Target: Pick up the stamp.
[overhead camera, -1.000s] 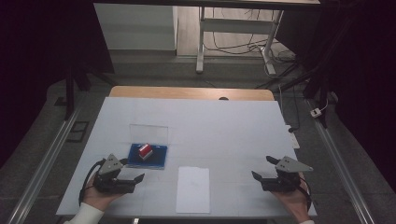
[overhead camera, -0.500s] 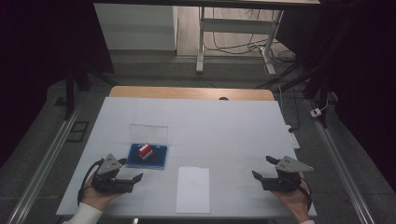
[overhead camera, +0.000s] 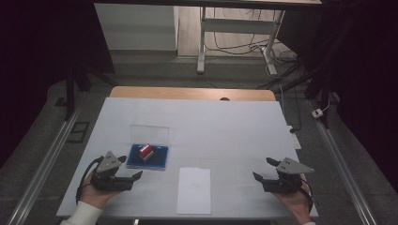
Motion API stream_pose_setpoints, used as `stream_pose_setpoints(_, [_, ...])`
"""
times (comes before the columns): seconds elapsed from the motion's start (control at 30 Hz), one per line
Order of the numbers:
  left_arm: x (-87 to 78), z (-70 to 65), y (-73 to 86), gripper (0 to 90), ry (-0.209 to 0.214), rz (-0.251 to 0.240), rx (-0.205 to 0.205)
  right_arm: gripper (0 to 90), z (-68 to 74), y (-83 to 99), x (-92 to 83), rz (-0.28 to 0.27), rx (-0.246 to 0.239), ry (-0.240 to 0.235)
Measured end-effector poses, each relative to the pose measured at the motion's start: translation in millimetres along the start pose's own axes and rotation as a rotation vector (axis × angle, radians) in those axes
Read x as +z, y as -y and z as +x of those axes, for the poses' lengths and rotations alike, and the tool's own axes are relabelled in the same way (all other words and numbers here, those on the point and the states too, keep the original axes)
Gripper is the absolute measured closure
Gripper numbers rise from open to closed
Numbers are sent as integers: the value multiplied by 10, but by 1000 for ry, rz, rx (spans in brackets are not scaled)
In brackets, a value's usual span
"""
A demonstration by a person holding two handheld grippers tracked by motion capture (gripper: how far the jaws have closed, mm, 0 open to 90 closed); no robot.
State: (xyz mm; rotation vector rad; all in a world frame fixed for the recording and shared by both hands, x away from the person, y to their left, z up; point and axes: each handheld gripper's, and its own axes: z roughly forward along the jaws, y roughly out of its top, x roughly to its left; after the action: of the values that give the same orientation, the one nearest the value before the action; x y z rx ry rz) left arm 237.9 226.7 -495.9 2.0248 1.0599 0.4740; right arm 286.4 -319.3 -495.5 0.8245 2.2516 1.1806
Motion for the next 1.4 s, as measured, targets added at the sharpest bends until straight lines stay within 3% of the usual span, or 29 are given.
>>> stream_pose_setpoints(0.5, [4, 76, -168, 178, 0, 14, 8, 233, 11, 22, 7, 12, -3, -3])
stream_pose_setpoints(1.0, [64, 227, -388, 210, -13, 57, 21, 234, 27, 25, 27, 22, -6, -9])
stream_pose_setpoints(1.4, [318, 273, -638, 238, 19, 163, 64, 238, 27, 45, 41, 41, -7, -10])
